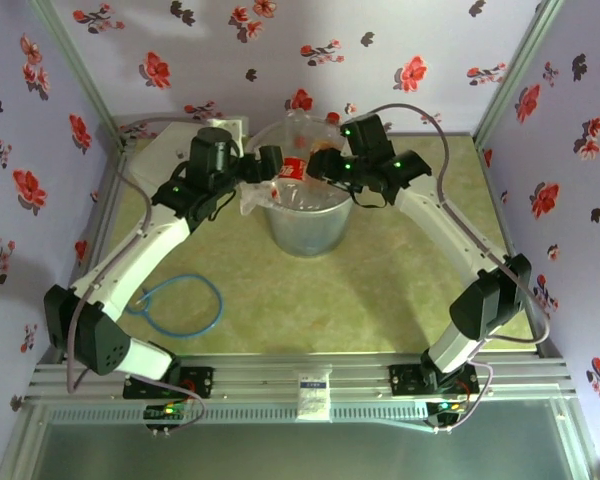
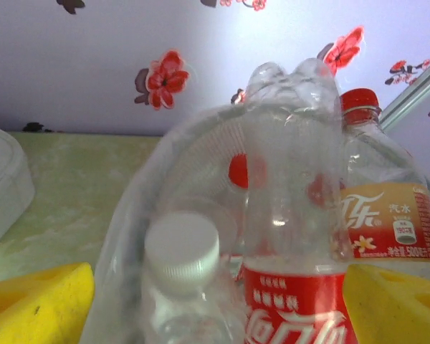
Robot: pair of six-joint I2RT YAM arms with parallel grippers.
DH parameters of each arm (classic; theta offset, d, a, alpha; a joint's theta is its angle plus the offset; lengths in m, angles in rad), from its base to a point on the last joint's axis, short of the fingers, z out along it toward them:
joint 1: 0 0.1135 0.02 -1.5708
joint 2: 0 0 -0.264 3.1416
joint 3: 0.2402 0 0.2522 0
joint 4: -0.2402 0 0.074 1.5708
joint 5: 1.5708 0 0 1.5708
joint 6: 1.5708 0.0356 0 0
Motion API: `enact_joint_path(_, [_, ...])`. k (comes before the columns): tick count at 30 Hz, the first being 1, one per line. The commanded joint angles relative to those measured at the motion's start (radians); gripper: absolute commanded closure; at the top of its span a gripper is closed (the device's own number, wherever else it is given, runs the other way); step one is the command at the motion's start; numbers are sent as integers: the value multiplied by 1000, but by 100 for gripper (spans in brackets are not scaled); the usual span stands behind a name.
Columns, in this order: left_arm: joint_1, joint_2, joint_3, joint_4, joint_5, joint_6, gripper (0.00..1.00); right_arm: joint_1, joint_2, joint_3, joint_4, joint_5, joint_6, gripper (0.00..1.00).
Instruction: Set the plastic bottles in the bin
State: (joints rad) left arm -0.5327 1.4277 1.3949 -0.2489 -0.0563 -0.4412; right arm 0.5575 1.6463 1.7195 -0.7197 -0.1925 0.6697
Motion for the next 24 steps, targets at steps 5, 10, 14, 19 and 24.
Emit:
enact_joint_path(5, [22,-67,-41,26,-31,4,10,12,22,213,-316,131,-156,3])
enact_joint_path(10, [27,-67,-50,23,-29,7,10,11,14,297,-391,284,-225,1])
enact_joint_path(14, [30,-58,-58,34,-25,-1,10,10,21,297,-355,281,-251,13])
enact_joint_path(19, [30,-44,-71,44,-16,-14,10,10,80,312,-252,207,-278,42])
enact_joint_path(24, [30,-47,-103,55,-11,-25,10,10,158,352,-220,188,-280,50])
